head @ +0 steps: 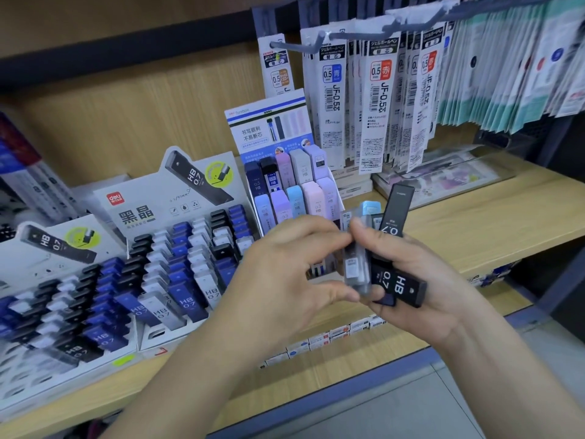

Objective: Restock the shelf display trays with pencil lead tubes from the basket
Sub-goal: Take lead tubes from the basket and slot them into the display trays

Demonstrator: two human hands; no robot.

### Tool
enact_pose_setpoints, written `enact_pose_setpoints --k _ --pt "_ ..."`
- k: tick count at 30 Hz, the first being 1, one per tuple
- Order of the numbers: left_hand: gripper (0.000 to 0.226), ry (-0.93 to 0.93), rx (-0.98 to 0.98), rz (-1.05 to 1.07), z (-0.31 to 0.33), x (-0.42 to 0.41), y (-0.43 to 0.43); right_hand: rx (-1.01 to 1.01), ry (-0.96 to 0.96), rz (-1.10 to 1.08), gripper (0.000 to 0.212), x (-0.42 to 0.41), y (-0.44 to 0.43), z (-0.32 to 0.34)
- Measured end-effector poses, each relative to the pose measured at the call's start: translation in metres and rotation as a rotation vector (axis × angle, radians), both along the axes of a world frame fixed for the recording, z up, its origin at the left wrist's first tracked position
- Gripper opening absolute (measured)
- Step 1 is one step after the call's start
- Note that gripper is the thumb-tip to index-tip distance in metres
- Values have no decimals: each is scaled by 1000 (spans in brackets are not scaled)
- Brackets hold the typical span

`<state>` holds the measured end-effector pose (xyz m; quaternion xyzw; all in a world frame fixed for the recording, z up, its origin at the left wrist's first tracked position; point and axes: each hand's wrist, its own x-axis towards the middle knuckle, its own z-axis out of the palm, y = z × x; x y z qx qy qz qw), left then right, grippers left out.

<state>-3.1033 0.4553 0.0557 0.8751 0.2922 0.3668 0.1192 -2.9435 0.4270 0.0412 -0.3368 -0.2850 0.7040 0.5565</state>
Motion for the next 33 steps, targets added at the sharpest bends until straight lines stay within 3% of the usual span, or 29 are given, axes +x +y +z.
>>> enact_pose_setpoints --k 4,6,9,11,14,19,22,25,28,33 --pt "28 65 276 61 -8 -4 -4 -57 123 -88 43 -8 3 0" --pt "24 78 317 68 -10 -6 -8 -63 133 -110 42 -12 2 0" --pt "37 -103 -33 125 -6 -5 -21 -23 74 -122 44 -18 -2 3" --pt "42 -218 -166 135 -8 -6 -28 11 8 -130 38 -22 -6 6" --pt "47 -282 -246 141 -7 -9 -37 49 -27 -107 31 -29 -10 10" --pt "43 -270 -225 175 0 -21 -43 56 5 -87 59 -45 -8 9" --pt "38 -295 -197 205 1 -27 -45 47 -35 -135 59 -53 -7 8" --pt "27 -435 -324 220 3 -30 -49 79 -16 -190 59 -64 -7 6" --pt "17 -610 -543 178 11 -34 -48 47 25 -225 39 -73 -9 9" --pt "16 -678 -575 278 28 -65 -34 124 -91 -138 11 -81 -10 11"
